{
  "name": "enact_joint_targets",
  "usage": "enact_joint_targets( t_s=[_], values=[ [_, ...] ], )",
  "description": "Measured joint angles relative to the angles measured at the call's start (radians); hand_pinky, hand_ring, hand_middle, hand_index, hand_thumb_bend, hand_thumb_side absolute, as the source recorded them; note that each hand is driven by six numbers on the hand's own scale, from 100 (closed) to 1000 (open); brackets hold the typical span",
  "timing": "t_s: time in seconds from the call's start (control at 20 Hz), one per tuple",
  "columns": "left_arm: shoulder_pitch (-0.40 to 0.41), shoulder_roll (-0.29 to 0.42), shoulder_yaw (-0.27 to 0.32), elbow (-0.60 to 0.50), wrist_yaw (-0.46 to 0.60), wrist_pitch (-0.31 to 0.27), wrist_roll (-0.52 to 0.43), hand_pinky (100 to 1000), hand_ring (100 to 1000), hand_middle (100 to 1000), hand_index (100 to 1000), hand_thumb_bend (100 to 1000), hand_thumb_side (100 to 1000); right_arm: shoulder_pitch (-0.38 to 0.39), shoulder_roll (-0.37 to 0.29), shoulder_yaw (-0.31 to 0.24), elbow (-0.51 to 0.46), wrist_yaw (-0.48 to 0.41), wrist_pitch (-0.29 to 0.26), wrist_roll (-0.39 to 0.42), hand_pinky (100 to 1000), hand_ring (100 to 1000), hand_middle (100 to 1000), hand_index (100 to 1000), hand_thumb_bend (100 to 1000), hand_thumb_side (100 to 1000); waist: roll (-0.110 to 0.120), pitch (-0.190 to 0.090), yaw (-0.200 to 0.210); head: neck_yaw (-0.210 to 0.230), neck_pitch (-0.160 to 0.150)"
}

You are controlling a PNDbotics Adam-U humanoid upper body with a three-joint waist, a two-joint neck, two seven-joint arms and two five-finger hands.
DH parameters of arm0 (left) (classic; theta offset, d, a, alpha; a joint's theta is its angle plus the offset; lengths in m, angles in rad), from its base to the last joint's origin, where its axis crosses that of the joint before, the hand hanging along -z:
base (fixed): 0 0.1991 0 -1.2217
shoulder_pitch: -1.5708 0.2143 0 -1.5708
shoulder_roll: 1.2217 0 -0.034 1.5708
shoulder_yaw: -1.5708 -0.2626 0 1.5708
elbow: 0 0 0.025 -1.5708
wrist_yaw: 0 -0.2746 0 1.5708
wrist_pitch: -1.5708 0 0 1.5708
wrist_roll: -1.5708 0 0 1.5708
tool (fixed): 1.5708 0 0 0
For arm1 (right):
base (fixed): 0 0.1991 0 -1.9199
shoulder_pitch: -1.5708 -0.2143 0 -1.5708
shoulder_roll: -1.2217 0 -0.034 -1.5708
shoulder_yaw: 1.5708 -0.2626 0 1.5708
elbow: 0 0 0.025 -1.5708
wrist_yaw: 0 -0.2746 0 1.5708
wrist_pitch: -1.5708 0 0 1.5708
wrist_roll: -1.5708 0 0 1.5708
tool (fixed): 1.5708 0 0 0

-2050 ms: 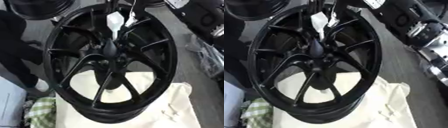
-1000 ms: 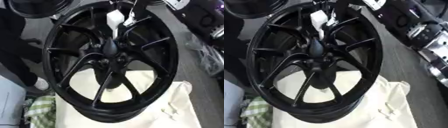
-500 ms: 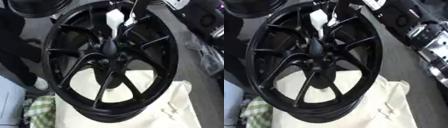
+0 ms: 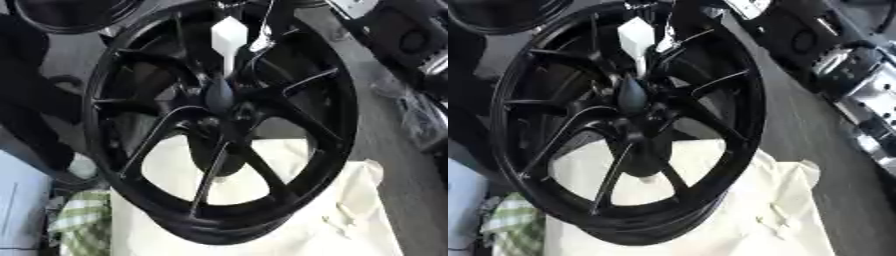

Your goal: Pull the pin out of the wheel hub.

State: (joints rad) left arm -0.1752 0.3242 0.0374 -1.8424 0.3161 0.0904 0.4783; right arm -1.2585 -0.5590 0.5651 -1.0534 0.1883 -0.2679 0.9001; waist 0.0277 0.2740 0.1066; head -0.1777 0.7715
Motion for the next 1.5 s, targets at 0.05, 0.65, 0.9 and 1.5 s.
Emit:
enact_joint_targets(
  t_s=[0.05,0.65,0.9,1.5],
  values=[
    [0.0,0.0,0.0,0.0,0.0,0.0,0.0,780,740,773,783,190,870,-0.001,0.0,-0.004,-0.002,-0.001,0.002,0.0,751,608,455,536,240,161,0.0,0.0,0.0,0.0,0.0],
    [0.0,0.0,0.001,0.0,-0.001,0.0,0.001,781,739,772,783,190,869,-0.034,-0.038,-0.075,-0.09,-0.025,0.037,0.006,755,604,449,526,265,132,0.0,0.0,-0.008,0.001,0.0],
    [0.002,0.0,0.003,0.0,-0.003,0.0,0.002,781,738,772,783,189,869,0.005,-0.136,-0.165,-0.198,-0.092,0.086,0.008,753,597,445,522,271,116,0.0,0.0,-0.018,0.006,0.0],
    [0.005,0.0,0.016,0.0,-0.006,-0.005,0.015,781,737,772,782,190,867,0.559,-0.519,-0.533,-0.462,-0.315,0.175,-0.265,746,583,444,521,284,100,0.01,0.0,-0.045,0.039,0.0]
  ],
)
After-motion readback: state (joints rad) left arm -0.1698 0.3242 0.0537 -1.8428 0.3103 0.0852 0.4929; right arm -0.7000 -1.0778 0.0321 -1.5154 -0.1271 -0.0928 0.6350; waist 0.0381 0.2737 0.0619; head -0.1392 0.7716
